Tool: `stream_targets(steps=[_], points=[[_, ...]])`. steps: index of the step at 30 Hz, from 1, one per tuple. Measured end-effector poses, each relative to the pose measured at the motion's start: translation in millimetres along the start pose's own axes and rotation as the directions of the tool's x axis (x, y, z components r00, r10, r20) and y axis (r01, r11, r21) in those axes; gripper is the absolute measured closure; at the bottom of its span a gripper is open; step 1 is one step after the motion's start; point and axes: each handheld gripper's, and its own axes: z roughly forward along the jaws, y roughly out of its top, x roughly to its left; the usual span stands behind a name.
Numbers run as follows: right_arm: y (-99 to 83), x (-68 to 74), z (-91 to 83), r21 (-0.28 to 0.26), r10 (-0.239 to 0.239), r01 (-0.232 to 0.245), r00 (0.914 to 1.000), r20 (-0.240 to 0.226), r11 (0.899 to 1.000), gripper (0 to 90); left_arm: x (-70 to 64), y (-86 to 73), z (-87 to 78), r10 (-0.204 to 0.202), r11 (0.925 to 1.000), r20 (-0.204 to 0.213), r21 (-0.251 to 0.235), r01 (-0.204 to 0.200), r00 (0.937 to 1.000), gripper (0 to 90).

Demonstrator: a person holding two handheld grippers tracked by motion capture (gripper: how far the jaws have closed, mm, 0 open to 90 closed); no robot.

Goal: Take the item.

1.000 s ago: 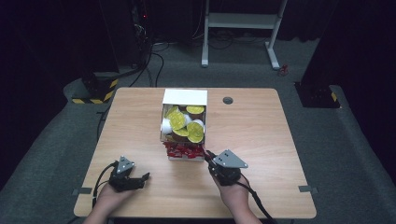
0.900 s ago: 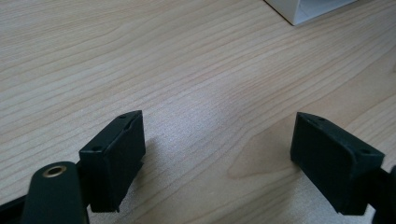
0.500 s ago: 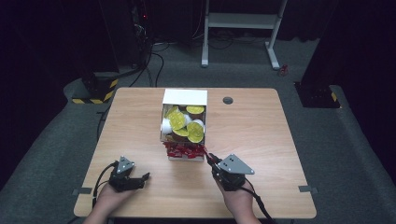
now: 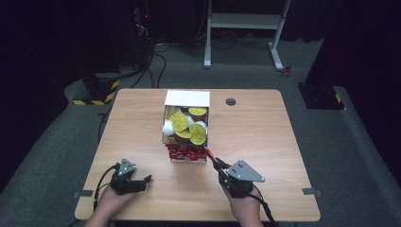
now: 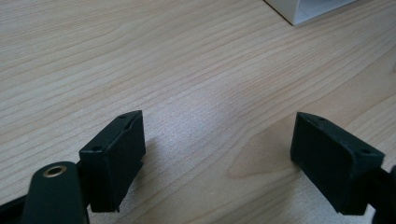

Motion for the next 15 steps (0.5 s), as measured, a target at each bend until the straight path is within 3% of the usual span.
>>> stream_targets(steps=[15], points=[[-2.3, -3.1, -13.3, -0.020, 0.020, -0.020, 0.9998, 0.010, 1.000, 85.1, 0.0, 0.0, 0.0, 0.000, 1.0000, 0.000, 0.000, 0.000, 1.0000, 18.4]])
